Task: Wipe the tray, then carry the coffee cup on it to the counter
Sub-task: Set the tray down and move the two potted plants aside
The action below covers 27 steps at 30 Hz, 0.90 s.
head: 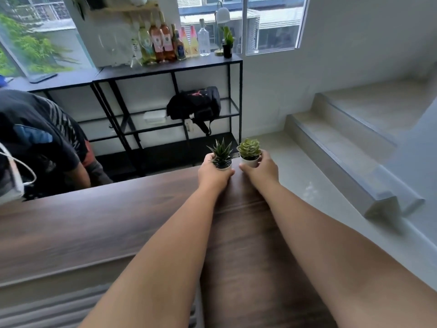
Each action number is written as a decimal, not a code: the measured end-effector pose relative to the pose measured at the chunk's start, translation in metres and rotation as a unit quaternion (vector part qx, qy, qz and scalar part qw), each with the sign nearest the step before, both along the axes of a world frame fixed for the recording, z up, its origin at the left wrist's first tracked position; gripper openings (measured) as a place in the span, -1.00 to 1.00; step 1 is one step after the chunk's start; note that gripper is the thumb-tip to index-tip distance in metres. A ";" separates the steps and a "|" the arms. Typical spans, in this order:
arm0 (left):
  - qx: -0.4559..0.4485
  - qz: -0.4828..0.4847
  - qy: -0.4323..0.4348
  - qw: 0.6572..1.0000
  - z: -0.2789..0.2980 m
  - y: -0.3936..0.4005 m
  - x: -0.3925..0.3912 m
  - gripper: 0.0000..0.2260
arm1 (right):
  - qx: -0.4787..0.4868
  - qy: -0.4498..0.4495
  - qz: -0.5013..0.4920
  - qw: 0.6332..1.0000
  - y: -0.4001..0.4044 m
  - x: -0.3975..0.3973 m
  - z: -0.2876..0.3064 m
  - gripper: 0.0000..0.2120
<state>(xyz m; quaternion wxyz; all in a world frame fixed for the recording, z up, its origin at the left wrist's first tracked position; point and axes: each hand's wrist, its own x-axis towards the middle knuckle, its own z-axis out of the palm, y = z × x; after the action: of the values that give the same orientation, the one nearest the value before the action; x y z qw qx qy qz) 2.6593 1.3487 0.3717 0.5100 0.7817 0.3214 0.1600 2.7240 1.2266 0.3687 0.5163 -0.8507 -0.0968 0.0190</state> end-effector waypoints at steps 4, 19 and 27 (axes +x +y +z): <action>0.025 -0.004 -0.017 1.000 -0.007 -0.001 0.006 -0.47 | -0.008 -0.011 -0.005 1.000 0.002 0.005 -0.012 -0.45; 0.019 -0.021 0.011 1.000 0.016 -0.024 -0.058 -0.14 | 0.031 -0.039 -0.071 0.996 -0.027 -0.070 -0.017 -0.35; 0.096 -0.109 -0.103 0.984 0.050 -0.081 -0.245 -0.42 | 0.073 -0.072 0.024 0.994 -0.066 -0.196 -0.021 -0.68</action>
<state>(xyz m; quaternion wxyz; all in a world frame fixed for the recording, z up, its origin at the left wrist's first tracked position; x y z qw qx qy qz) 2.4139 1.2675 0.4215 0.4773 0.8367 0.1633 0.2133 2.5276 1.1609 0.3473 0.5678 -0.8075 -0.1554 -0.0367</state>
